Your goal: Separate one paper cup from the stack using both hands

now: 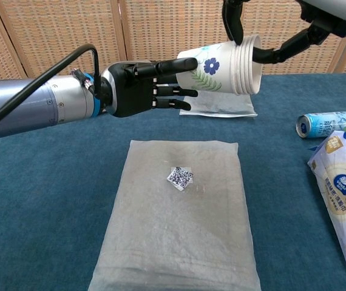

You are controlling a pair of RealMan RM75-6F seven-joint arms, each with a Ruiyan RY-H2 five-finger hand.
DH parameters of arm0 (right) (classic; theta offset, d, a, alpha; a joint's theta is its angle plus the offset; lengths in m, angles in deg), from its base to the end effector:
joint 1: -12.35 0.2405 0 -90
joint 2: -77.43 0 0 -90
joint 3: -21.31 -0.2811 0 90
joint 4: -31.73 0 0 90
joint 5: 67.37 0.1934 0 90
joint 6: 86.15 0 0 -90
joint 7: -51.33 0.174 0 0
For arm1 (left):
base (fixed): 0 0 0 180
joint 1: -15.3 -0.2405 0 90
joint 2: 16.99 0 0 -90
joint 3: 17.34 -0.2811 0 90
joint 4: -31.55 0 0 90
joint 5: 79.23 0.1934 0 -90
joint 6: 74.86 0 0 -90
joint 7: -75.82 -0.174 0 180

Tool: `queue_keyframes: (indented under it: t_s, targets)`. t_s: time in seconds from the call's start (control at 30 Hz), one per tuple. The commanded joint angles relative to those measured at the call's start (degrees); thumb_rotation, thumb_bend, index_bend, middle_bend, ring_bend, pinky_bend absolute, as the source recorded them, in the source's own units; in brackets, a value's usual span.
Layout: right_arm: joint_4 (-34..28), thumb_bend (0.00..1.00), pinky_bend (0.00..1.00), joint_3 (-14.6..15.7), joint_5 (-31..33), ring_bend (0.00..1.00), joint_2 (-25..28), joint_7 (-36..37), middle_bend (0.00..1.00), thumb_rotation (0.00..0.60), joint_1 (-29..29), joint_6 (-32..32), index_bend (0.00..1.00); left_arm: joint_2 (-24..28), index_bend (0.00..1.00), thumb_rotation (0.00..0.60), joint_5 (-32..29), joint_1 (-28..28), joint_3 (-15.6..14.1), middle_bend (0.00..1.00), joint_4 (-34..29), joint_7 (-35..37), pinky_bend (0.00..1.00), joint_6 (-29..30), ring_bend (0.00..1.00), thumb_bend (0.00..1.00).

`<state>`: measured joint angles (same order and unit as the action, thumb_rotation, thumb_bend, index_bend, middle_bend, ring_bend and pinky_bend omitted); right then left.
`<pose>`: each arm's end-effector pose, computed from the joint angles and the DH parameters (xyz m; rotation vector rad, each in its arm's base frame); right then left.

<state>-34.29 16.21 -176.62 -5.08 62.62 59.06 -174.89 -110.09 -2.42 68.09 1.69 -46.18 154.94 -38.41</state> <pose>-0.0945 -0.3653 0.0943 2.0044 -0.1159 1.6526 -0.0585 0.4074 -0.0498 1.0998 2.3941 1.4163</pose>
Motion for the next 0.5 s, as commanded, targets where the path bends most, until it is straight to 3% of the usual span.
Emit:
queue_keyframes:
  t_s: [0.03,0.5]
  targets:
    - [0.2,0.55,0.33,-0.1,0.1,0.47,-0.1,0.0,0.62,0.6,0.0,-0.3,0.66,0.0,0.48,0.6,0.0,-0.1,0.0,0.5,0.1,0.1,0.48,0.0,0.44,0.16]
    - [2.5,0.56,0.33,-0.5,0.5,0.47,-1.7,0.0,0.62,0.6,-0.5,-2.5,0.67,0.2,0.48,0.6,0.3,-0.5,-0.1,0.5,0.5,1.0,0.48,0.0,0.44,0.16]
